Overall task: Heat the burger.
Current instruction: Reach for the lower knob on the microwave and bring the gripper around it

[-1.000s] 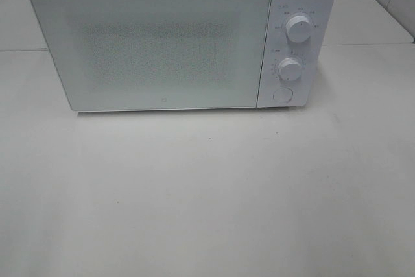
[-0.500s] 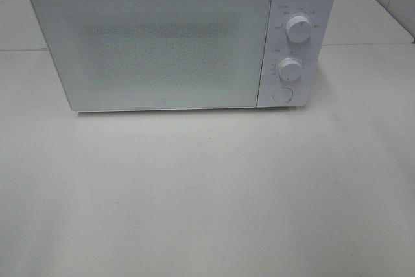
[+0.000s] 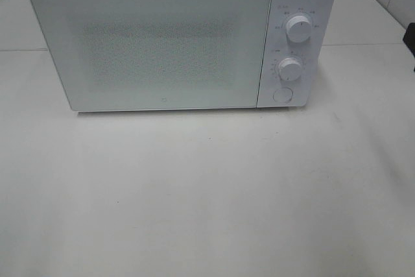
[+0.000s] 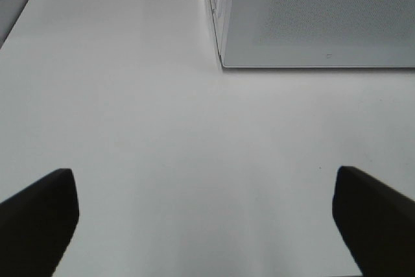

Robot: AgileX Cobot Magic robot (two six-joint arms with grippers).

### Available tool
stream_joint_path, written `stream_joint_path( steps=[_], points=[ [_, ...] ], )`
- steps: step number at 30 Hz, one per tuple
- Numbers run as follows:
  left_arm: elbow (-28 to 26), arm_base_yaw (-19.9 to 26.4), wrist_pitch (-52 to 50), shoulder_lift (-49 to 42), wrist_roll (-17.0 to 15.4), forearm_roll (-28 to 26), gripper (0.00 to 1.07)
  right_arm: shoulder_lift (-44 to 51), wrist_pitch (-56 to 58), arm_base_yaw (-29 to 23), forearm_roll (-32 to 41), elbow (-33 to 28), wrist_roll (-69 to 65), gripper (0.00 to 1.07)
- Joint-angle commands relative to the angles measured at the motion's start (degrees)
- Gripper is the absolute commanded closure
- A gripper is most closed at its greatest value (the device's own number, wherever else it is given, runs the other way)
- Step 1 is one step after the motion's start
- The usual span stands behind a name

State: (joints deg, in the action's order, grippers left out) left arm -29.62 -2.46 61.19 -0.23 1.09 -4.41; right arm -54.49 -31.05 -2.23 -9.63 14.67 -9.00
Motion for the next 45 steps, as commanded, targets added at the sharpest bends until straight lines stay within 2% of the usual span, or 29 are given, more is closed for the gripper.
stream_joint_path(
  steps=[1, 3, 10, 15, 17, 18, 20, 21, 23, 27, 31, 37, 45],
  points=[
    [0.1, 0.1, 0.1, -1.4, 0.2, -0.5, 0.06, -3.5, -4.4, 0.0, 1.5, 0.1, 1.8, 0.32],
    [0.1, 0.1, 0.1, -1.4, 0.2, -0.5, 0.06, -8.5, -7.9, 0.0, 6.5, 0.1, 5.4, 0.32],
    [0.1, 0.1, 0.1, -1.4, 0.2, -0.5, 0.06, -14.2, -13.3, -0.1, 8.4, 0.1, 6.8, 0.32],
    [0.1, 0.1, 0.1, -1.4, 0.2, -0.5, 0.06, -17.6, -15.2, -4.2, 11.8, 0.1, 8.7, 0.32],
    [0.1, 0.1, 0.1, -1.4, 0.2, -0.5, 0.06, -21.8, -18.3, -10.4, 22.2, 0.1, 17.2, 0.32],
    [0.1, 0.1, 0.1, -1.4, 0.2, -0.5, 0.06, -21.8, -18.3, -10.4, 22.2, 0.1, 17.2, 0.32],
    [0.1, 0.1, 0.1, -1.4, 0.2, -0.5, 0.06, -25.1, -23.1, -15.3, 30.0, 0.1, 21.8, 0.32],
    [0.1, 0.1, 0.1, -1.4, 0.2, -0.5, 0.06, -25.1, -23.1, -15.3, 30.0, 0.1, 21.8, 0.32],
    [0.1, 0.1, 0.1, -1.4, 0.2, -0.5, 0.06, -28.1, -28.2, -19.9, 33.7, 0.1, 22.5, 0.32],
    [0.1, 0.1, 0.1, -1.4, 0.2, -0.5, 0.06, -31.3, -32.8, -23.5, 36.5, 0.1, 22.5, 0.32],
    [0.1, 0.1, 0.1, -1.4, 0.2, -0.5, 0.06, -37.0, -36.2, -28.7, 42.6, 1.6, 22.7, 0.32],
    [0.1, 0.1, 0.1, -1.1, 0.2, -0.5, 0.06, -42.7, -38.0, -32.5, 44.4, 6.1, 22.7, 0.32],
    [0.1, 0.1, 0.1, -1.0, 0.2, -0.5, 0.06, -48.6, -38.5, -32.6, 44.8, 11.7, 22.5, 0.32]
  ],
)
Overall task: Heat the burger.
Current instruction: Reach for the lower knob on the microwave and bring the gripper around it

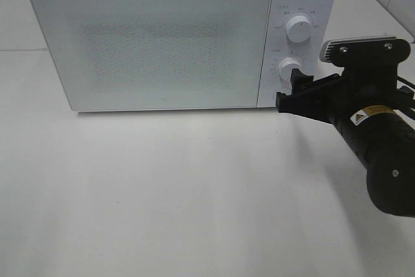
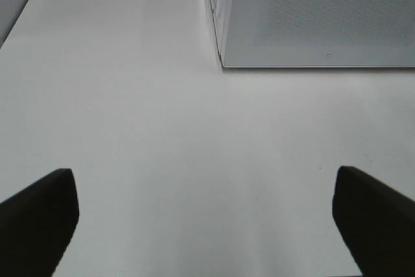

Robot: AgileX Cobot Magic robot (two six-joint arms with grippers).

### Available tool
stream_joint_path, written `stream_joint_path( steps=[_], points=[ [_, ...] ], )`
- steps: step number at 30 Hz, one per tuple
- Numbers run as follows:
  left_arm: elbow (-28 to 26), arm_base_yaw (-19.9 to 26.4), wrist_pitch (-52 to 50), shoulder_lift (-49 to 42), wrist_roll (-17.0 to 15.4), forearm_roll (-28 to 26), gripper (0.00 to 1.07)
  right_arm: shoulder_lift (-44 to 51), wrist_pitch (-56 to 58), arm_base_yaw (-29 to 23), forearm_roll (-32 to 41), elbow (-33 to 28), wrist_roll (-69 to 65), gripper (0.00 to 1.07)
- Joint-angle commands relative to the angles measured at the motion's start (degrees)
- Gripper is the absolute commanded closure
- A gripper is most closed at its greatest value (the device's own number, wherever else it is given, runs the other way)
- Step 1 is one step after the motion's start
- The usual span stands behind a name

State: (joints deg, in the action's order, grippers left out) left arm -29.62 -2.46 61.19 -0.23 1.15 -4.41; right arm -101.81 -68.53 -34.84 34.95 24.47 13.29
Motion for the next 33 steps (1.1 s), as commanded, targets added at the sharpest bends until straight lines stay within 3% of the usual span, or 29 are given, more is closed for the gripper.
stream_joint_path(
  steps=[1, 7, 33],
  points=[
    [0.1, 0.1, 0.1, -1.0, 0.1, -0.5, 0.06, -1.3, -1.0, 0.0, 0.2, 1.9, 0.2, 0.32],
    [0.1, 0.1, 0.1, -1.0, 0.1, -0.5, 0.06, -4.5, -0.9, 0.0, 2.8, 6.0, 0.2, 0.32],
    [0.1, 0.1, 0.1, -1.0, 0.2, -0.5, 0.06, -17.0, -1.1, 2.4, 1.8, 17.4, -0.2, 0.32]
  ],
)
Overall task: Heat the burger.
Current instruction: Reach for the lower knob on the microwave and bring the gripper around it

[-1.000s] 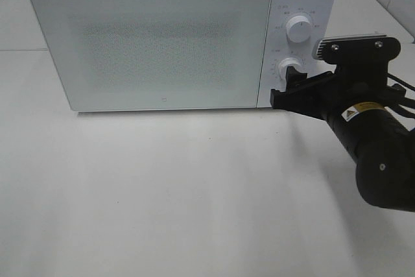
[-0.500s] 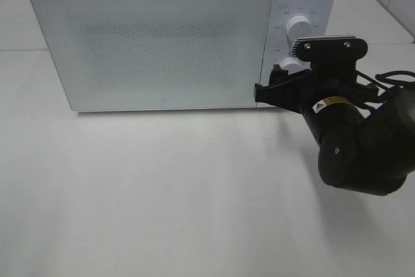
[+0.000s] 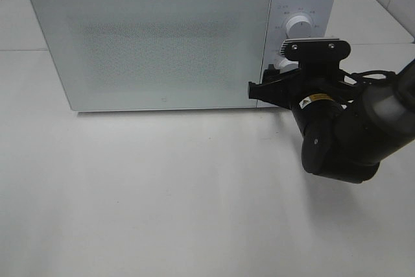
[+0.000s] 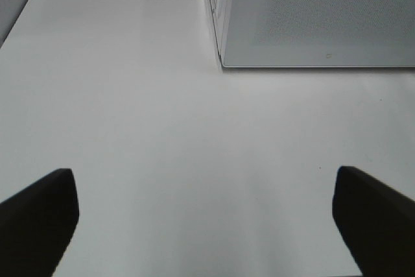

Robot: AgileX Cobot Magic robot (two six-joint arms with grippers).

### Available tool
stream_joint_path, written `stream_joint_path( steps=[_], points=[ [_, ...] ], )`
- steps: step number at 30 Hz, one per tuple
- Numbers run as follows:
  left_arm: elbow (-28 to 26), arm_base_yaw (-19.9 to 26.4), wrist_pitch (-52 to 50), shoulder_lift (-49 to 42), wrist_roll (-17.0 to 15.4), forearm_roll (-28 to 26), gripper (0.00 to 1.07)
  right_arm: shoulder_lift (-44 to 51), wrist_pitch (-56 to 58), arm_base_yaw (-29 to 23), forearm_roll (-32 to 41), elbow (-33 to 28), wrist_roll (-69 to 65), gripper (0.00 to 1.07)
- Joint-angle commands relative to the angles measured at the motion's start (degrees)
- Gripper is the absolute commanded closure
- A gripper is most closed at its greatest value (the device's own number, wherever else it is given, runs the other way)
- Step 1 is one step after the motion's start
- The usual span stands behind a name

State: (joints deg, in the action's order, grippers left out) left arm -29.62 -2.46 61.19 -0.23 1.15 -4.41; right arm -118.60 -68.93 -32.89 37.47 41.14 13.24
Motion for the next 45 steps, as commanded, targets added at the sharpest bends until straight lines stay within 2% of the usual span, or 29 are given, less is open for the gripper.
stream_joint_path(
  steps=[1, 9, 13, 14, 16, 17, 20, 22, 23, 25, 26, 27, 30, 37, 40, 42, 43, 44, 45],
  points=[
    [0.1, 0.1, 0.1, -1.0, 0.2, -0.5, 0.06, -0.2, -0.7, 0.5, -0.7, 0.7, -0.2, 0.32],
    [0.1, 0.1, 0.1, -1.0, 0.2, -0.5, 0.06, -0.3, -0.7, 0.9, -1.4, 2.1, -0.2, 0.32],
    [0.1, 0.1, 0.1, -1.0, 0.2, -0.5, 0.06, -0.3, -0.6, 0.9, -1.4, 2.1, -0.2, 0.37],
    [0.1, 0.1, 0.1, -1.0, 0.2, -0.5, 0.06, -0.3, -0.7, 0.9, -1.4, 2.1, -0.1, 0.41],
    [0.1, 0.1, 0.1, -1.0, 0.2, -0.5, 0.06, -0.3, -0.7, 0.9, -1.4, 2.1, 0.2, 0.45],
    [0.1, 0.1, 0.1, -1.0, 0.2, -0.5, 0.06, -0.3, -1.0, 0.9, -1.4, 2.1, 0.9, 0.52],
    [0.1, 0.1, 0.1, -1.0, 0.2, -0.5, 0.06, -0.3, -1.0, 0.8, -1.4, 2.1, 1.1, 0.55],
    [0.1, 0.1, 0.1, -1.0, 0.2, -0.5, 0.06, -0.2, -2.1, 0.7, -1.9, 2.1, 1.7, 0.72],
    [0.1, 0.1, 0.1, -1.0, 0.2, -0.5, 0.06, -0.2, -2.1, 0.7, -1.9, 2.1, 1.7, 0.72],
    [0.1, 0.1, 0.1, -1.0, 0.2, -0.5, 0.06, -0.1, -2.3, 0.7, -3.2, 2.1, 2.2, 0.86],
    [0.1, 0.1, 0.1, -1.0, 0.2, -0.5, 0.06, -0.1, -2.3, 0.7, -3.2, 2.1, 2.2, 0.86],
    [0.1, 0.1, 0.1, -1.0, 0.2, -0.5, 0.06, -0.1, -2.2, 0.7, -3.4, 2.1, 2.2, 0.92],
    [0.1, 0.1, 0.1, -1.0, 0.2, -0.5, 0.06, -0.1, -2.2, 0.7, -3.4, 2.1, 2.2, 0.97],
    [0.1, 0.1, 0.1, -1.0, 0.2, -0.5, 0.06, -0.1, -2.9, 0.7, -3.4, 2.1, 1.4, 0.96],
    [0.1, 0.1, 0.1, -1.0, 0.2, -0.5, 0.06, -0.1, -4.0, 0.7, -4.6, 2.1, -4.4, 0.96],
    [0.1, 0.1, 0.1, -1.0, 0.2, -0.5, 0.06, -0.1, -4.8, 0.7, -7.8, 2.1, -17.2, 0.96],
    [0.1, 0.1, 0.1, -1.0, 0.2, -0.5, 0.06, -0.1, -4.8, 0.7, -7.8, 2.1, -17.2, 0.96],
    [0.1, 0.1, 0.1, -1.0, 0.2, -0.5, 0.06, -0.1, -5.4, 0.7, -9.2, 2.1, -27.7, 0.96],
    [0.1, 0.1, 0.1, -1.0, 0.2, -0.5, 0.06, -0.1, -5.4, 0.7, -9.2, 2.1, -27.7, 0.96]
  ],
)
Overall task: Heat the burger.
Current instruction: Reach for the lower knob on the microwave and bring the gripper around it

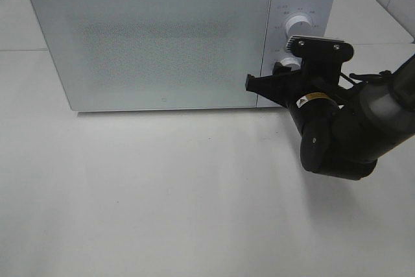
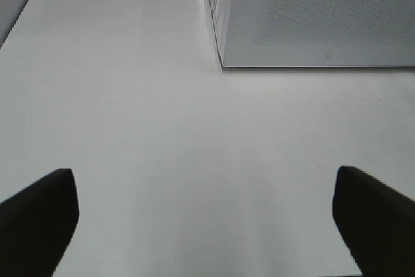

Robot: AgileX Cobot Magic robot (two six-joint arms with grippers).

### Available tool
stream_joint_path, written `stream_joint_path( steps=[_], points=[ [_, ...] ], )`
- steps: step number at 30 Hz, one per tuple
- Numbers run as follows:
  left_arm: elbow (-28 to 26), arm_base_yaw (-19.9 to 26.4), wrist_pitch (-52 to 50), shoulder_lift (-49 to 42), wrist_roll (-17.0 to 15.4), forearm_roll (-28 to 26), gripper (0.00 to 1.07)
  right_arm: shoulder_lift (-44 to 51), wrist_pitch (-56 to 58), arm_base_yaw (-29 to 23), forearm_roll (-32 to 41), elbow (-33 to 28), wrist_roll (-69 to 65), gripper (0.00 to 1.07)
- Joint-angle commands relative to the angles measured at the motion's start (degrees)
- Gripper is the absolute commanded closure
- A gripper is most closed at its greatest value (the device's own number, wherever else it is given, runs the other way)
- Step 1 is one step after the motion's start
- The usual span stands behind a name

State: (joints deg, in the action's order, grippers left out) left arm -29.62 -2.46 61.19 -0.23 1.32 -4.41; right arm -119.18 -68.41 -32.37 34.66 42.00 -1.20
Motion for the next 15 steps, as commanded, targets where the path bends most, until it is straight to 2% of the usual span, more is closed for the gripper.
stream_joint_path(
  steps=[1, 2, 3, 4, 5, 7, 8, 10, 15],
  points=[
    [0.1, 0.1, 0.1, -1.0, 0.1, -0.5, 0.06, 0.5, -6.2, 0.2, -6.6, 1.2, -19.5, 0.96],
    [0.1, 0.1, 0.1, -1.0, 0.1, -0.5, 0.06, 0.5, -6.8, 0.2, -6.6, 1.2, -33.9, 0.96],
    [0.1, 0.1, 0.1, -1.0, 0.1, -0.5, 0.06, 0.5, -6.8, 0.2, -6.6, 1.2, -33.9, 0.96],
    [0.1, 0.1, 0.1, -1.0, 0.1, -0.5, 0.06, 0.5, -7.6, 0.2, -6.6, 1.2, -48.0, 0.96],
    [0.1, 0.1, 0.1, -1.0, 0.1, -0.5, 0.06, 0.5, -7.6, 0.2, -6.6, 1.2, -48.0, 0.96],
    [0.1, 0.1, 0.1, -1.0, 0.1, -0.5, 0.06, 0.5, -9.5, 0.2, -6.1, 1.2, -65.3, 0.96],
    [0.1, 0.1, 0.1, -1.0, 0.1, -0.5, 0.06, 0.5, -9.5, 0.2, -6.1, 1.2, -65.3, 0.96],
    [0.1, 0.1, 0.1, -1.0, 0.1, -0.5, 0.06, 0.5, -11.6, 0.2, -5.0, 1.2, -75.5, 0.96],
    [0.1, 0.1, 0.1, -1.0, 0.1, -0.5, 0.06, 0.5, -13.8, 0.2, -4.6, 1.2, -82.8, 0.96]
  ],
)
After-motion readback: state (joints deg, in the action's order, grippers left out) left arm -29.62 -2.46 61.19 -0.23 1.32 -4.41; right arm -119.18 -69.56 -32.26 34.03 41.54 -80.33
